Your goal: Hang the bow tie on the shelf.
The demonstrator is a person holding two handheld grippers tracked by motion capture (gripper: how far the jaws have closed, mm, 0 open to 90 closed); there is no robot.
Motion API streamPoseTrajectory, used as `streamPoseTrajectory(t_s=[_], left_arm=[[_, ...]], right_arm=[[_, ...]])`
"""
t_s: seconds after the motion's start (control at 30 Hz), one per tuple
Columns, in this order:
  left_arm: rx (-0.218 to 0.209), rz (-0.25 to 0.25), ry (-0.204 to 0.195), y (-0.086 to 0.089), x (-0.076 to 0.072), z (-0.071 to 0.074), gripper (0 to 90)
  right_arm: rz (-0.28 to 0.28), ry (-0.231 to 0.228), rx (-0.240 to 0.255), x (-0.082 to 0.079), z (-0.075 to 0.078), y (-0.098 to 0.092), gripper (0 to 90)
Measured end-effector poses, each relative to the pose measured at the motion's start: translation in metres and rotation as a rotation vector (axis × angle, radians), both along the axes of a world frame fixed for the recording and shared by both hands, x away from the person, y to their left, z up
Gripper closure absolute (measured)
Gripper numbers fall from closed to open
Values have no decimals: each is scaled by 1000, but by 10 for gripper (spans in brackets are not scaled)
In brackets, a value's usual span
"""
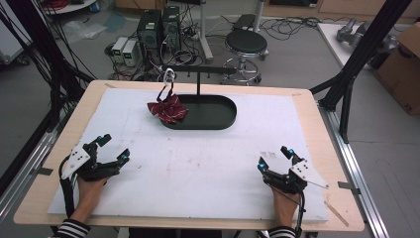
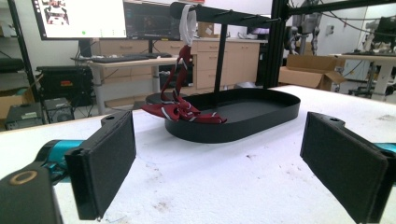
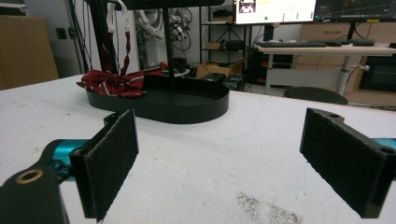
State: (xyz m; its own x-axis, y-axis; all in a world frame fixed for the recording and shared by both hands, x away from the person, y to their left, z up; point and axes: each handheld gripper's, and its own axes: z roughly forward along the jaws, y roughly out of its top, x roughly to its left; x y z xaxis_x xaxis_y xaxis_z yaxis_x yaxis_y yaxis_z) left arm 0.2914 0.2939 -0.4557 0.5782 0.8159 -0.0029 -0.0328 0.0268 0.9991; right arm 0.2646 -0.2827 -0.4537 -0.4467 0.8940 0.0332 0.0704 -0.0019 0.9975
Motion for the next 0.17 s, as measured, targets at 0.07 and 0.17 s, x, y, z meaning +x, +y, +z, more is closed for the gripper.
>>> streamPoseTrajectory(t_s=[0.07,0.17], left_arm=[[-7,0,3,1,0,0,109],[-11,3,6,1,0,0,109]], right_arm=[[-1,0,1,0,0,0,105],[0,7,-4,0,0,1,105]])
